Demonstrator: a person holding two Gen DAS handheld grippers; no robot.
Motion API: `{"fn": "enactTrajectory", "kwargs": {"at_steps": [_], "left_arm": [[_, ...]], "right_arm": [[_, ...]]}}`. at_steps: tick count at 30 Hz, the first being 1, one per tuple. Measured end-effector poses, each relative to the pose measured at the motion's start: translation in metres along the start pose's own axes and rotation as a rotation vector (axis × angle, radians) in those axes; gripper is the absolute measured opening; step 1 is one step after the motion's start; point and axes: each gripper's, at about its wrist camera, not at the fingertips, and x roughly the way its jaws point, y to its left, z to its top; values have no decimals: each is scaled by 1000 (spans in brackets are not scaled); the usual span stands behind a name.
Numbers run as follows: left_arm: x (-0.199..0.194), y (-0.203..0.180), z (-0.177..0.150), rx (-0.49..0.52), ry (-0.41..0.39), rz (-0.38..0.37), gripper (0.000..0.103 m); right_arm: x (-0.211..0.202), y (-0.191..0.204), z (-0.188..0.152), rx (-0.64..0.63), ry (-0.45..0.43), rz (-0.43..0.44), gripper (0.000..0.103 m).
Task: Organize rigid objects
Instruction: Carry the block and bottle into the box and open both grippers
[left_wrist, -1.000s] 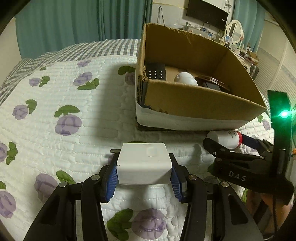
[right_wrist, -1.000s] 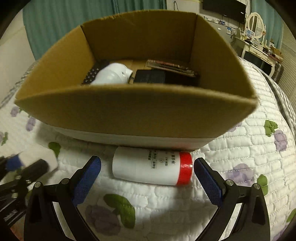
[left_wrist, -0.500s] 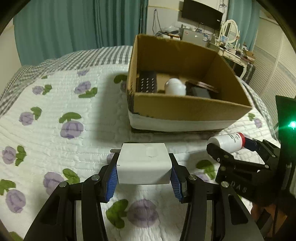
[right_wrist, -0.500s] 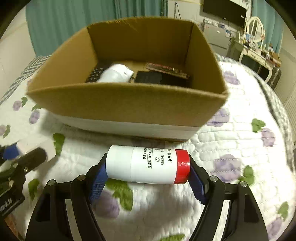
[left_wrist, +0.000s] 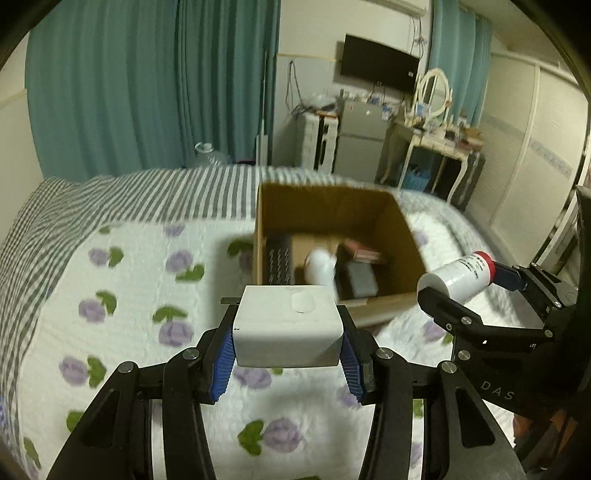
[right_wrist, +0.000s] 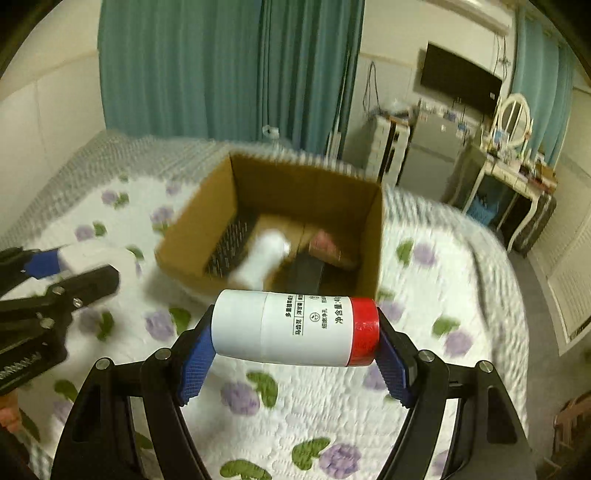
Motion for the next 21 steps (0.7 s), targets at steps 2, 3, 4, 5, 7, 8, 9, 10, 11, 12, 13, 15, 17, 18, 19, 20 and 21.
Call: {"fn": "enactTrajectory", "kwargs": {"at_steps": [2, 3, 4, 5, 7, 8, 9, 10, 11, 12, 13, 15, 17, 18, 19, 20, 21], "left_arm": [[-4, -5, 15, 24, -35, 30, 50], [-5, -7, 22, 32, -46, 32, 50], [-3, -10, 32, 36, -54, 15, 50], [-2, -10, 38, 38, -59, 3, 50], [5, -16, 53, 58, -78, -9, 50], [10, -19, 59, 76, -88, -7, 50], [16, -23, 64, 92, -96, -4, 50], [25, -25, 70, 106, -101, -5, 50], [36, -27, 75, 114, -101, -14, 50], [42, -28, 78, 116, -96, -26, 50], [56, -28, 83, 111, -86, -52, 50], [76, -30, 88, 111, -73, -57, 50], [97, -36, 89, 152, -64, -39, 50], [105, -38, 89, 171, -59, -35, 50], [118, -42, 87, 193, -49, -31, 50], [123, -43, 83, 199, -43, -33, 50], [130, -44, 80, 204, -34, -36, 50]], "right_arm": [[-9, -4, 22, 6, -33, -1, 77], [-11, -5, 31, 16, -41, 3, 77], [-13, -7, 40, 27, -53, 10, 77], [-13, -10, 49, 34, -65, 13, 77], [-16, -17, 62, 41, -94, 8, 77], [-14, -21, 68, 49, -106, 7, 77], [-12, -24, 72, 55, -112, 8, 77], [-9, -28, 76, 66, -116, 2, 77], [-5, -33, 79, 75, -119, -1, 77], [1, -39, 82, 89, -120, 3, 77], [6, -42, 83, 93, -118, 1, 77], [18, -49, 84, 91, -109, -17, 77], [32, -58, 83, 99, -101, -32, 77], [38, -63, 81, 108, -96, -36, 77], [44, -68, 78, 120, -92, -40, 77], [52, -71, 75, 124, -83, -41, 77], [57, -74, 73, 124, -79, -43, 77]]}}
